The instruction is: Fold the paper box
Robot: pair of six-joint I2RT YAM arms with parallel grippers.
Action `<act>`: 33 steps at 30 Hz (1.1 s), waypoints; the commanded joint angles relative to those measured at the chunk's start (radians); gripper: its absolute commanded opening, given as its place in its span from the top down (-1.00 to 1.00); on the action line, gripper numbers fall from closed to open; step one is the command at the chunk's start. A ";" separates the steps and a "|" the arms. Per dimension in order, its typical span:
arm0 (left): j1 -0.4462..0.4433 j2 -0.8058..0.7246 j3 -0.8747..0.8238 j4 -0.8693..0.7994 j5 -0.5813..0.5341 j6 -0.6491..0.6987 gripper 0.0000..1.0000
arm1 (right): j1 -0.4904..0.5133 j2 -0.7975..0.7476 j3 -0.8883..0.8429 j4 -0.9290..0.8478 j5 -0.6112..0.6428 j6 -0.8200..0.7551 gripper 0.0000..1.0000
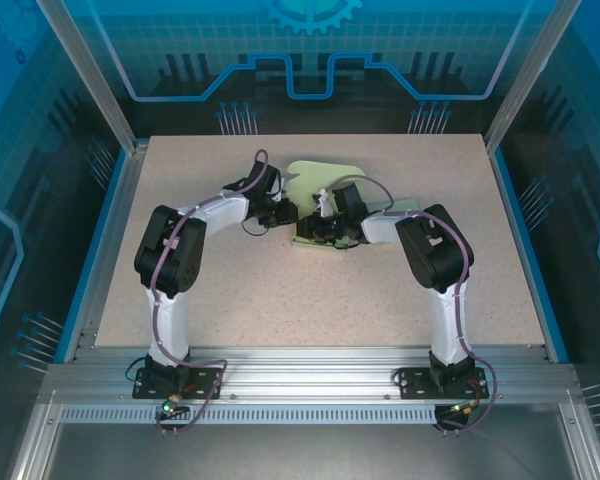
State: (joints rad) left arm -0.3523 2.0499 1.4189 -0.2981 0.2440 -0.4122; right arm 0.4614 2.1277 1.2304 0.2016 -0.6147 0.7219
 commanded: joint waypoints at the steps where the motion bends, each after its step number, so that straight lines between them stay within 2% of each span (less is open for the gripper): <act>1: -0.011 0.046 0.002 -0.058 -0.021 0.020 0.52 | -0.010 0.030 -0.023 -0.166 0.110 -0.020 0.28; 3: -0.011 0.045 -0.001 -0.060 -0.025 0.022 0.53 | -0.009 0.008 -0.028 -0.176 0.122 -0.027 0.17; 11: -0.013 0.042 0.003 -0.076 -0.046 0.036 0.53 | -0.009 -0.035 -0.008 -0.195 0.144 -0.030 0.11; 26: -0.013 0.013 -0.012 -0.073 -0.046 0.022 0.53 | -0.010 0.034 0.012 -0.187 0.151 0.004 0.47; 30: -0.013 -0.032 -0.035 -0.059 -0.063 -0.004 0.52 | -0.009 0.065 0.038 -0.247 0.171 0.001 0.63; 33: -0.013 -0.072 -0.053 -0.045 -0.089 -0.024 0.51 | -0.007 0.067 0.049 -0.280 0.188 -0.003 0.65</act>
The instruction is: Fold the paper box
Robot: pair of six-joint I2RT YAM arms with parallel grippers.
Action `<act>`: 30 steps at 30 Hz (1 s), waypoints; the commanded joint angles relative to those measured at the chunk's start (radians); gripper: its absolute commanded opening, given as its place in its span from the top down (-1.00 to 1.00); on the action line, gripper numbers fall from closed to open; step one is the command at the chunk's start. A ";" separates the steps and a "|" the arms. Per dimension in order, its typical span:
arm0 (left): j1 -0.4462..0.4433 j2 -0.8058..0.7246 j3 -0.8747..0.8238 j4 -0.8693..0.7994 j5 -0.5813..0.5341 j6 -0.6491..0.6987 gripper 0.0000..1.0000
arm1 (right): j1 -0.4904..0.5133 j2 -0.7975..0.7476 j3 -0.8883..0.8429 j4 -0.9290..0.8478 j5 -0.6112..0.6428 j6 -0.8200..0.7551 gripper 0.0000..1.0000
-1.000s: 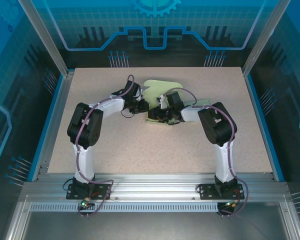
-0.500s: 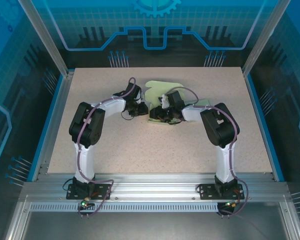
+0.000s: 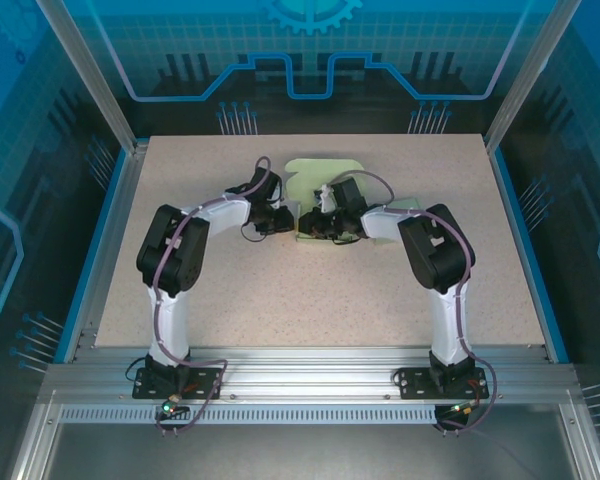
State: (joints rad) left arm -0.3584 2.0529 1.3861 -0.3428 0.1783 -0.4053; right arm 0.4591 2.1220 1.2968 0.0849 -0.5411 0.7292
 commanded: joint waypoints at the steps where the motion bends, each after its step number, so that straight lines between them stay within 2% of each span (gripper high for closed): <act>1: -0.007 -0.088 -0.024 0.005 -0.035 -0.039 0.51 | -0.001 0.067 -0.013 -0.185 0.136 -0.017 0.64; 7: -0.007 -0.160 -0.050 0.049 -0.085 -0.071 0.42 | -0.002 0.030 -0.052 -0.106 0.085 0.000 0.64; 8: -0.005 -0.171 -0.057 0.071 -0.087 -0.065 0.35 | -0.003 0.028 -0.056 -0.090 0.074 0.004 0.64; 9: -0.004 -0.180 -0.059 0.101 -0.086 -0.041 0.13 | -0.003 0.026 -0.057 -0.081 0.069 0.004 0.64; 10: -0.001 -0.190 -0.055 0.124 -0.088 0.003 0.03 | -0.002 0.026 -0.056 -0.078 0.064 0.005 0.64; 12: 0.012 -0.202 -0.064 0.201 -0.054 0.115 -0.07 | -0.002 0.027 -0.053 -0.074 0.053 -0.003 0.64; 14: 0.041 -0.198 -0.056 0.242 0.016 0.217 -0.08 | -0.004 0.031 -0.047 -0.076 0.034 -0.016 0.64; 18: 0.095 -0.156 0.004 0.232 0.184 0.399 -0.10 | -0.004 0.032 -0.043 -0.089 0.017 -0.044 0.64; 20: 0.108 -0.128 0.044 0.201 0.206 0.452 -0.11 | -0.006 0.035 -0.038 -0.097 0.009 -0.056 0.64; 23: 0.117 -0.084 0.105 0.168 0.210 0.483 -0.13 | -0.005 0.036 -0.030 -0.111 0.001 -0.069 0.64; 25: 0.119 -0.059 0.135 0.171 0.265 0.490 -0.34 | -0.005 0.040 -0.024 -0.122 -0.003 -0.079 0.64; 27: 0.116 -0.032 0.163 0.178 0.325 0.495 -0.36 | -0.006 0.047 -0.016 -0.131 -0.013 -0.088 0.63; 30: 0.110 0.013 0.208 0.176 0.325 0.500 -0.35 | -0.005 0.049 -0.007 -0.142 -0.019 -0.094 0.63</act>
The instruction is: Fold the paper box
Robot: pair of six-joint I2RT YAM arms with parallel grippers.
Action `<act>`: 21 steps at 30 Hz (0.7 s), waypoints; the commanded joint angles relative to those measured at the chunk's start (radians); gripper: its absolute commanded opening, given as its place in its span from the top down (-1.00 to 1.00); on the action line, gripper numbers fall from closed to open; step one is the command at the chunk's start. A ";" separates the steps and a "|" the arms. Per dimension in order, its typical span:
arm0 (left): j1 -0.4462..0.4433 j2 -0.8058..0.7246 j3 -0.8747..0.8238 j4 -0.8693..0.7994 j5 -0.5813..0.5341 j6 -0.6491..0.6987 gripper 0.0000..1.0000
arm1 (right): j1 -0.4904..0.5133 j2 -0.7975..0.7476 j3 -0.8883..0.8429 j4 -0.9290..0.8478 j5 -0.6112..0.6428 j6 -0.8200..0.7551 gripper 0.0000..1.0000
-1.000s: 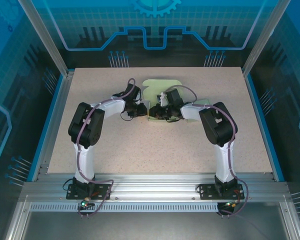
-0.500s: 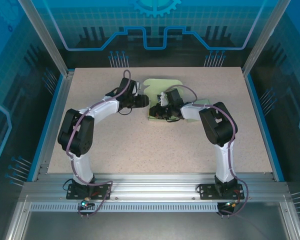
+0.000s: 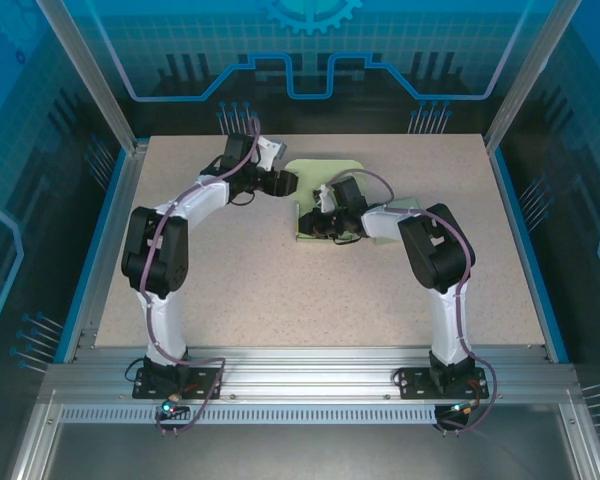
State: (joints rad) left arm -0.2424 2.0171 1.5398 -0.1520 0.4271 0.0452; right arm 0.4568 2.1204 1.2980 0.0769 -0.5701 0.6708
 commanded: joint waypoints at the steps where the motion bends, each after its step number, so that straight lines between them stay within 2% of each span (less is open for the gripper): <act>1: -0.008 0.067 0.075 -0.034 0.075 0.056 -0.33 | -0.003 0.049 -0.005 -0.139 0.011 -0.037 0.62; 2: -0.011 0.084 0.101 -0.054 0.075 0.064 -0.30 | -0.003 0.046 -0.002 -0.146 0.016 -0.041 0.62; 4: -0.019 0.109 0.131 -0.077 0.076 0.081 -0.11 | -0.004 0.038 0.006 -0.166 0.027 -0.048 0.60; 6: -0.031 0.119 0.150 -0.100 0.074 0.104 0.46 | -0.003 0.025 0.014 -0.191 0.047 -0.056 0.60; 8: -0.040 0.119 0.150 -0.115 0.068 0.125 0.71 | -0.001 0.010 0.019 -0.215 0.073 -0.065 0.57; 12: -0.047 0.091 0.120 -0.123 0.038 0.152 0.82 | 0.007 -0.023 0.030 -0.261 0.145 -0.086 0.39; 16: -0.052 0.048 0.072 -0.111 0.015 0.187 0.82 | 0.026 -0.046 0.060 -0.313 0.218 -0.124 0.22; 21: -0.055 0.021 0.049 -0.118 0.005 0.222 0.80 | 0.049 -0.028 0.139 -0.390 0.298 -0.172 0.17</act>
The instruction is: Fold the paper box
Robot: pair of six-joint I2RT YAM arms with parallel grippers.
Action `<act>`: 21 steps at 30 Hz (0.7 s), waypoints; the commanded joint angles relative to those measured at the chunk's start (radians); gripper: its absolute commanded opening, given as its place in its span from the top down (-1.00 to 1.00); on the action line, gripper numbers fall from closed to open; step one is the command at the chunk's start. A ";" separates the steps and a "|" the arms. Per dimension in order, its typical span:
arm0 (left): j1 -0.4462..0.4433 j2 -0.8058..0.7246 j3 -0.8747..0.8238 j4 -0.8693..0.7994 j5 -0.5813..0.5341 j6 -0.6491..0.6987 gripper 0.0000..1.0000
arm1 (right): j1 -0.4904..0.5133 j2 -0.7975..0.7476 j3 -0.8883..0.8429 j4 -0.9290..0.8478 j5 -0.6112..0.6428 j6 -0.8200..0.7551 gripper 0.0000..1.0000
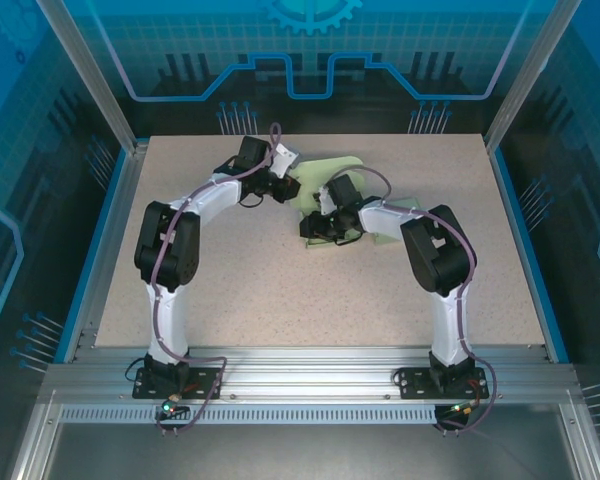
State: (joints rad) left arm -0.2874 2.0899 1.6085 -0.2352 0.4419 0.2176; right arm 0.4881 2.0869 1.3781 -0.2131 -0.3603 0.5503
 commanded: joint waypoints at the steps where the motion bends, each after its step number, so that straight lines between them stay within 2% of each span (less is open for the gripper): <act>1: -0.010 -0.054 -0.021 -0.038 -0.009 0.051 0.81 | 0.019 0.011 0.073 -0.112 0.101 -0.057 0.16; 11: -0.012 -0.056 -0.030 -0.039 -0.007 0.042 0.80 | 0.043 0.067 0.144 -0.164 0.155 -0.095 0.18; 16: -0.013 -0.051 -0.034 -0.033 -0.011 0.025 0.80 | 0.037 0.097 0.108 -0.073 0.039 -0.035 0.34; 21: -0.012 -0.045 -0.043 -0.032 -0.015 0.013 0.80 | -0.007 0.121 -0.018 0.199 -0.172 0.141 0.41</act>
State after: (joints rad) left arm -0.2909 2.0724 1.5887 -0.2459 0.4171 0.2356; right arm 0.5011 2.1574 1.4258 -0.1692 -0.3637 0.5682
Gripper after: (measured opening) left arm 0.102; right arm 0.299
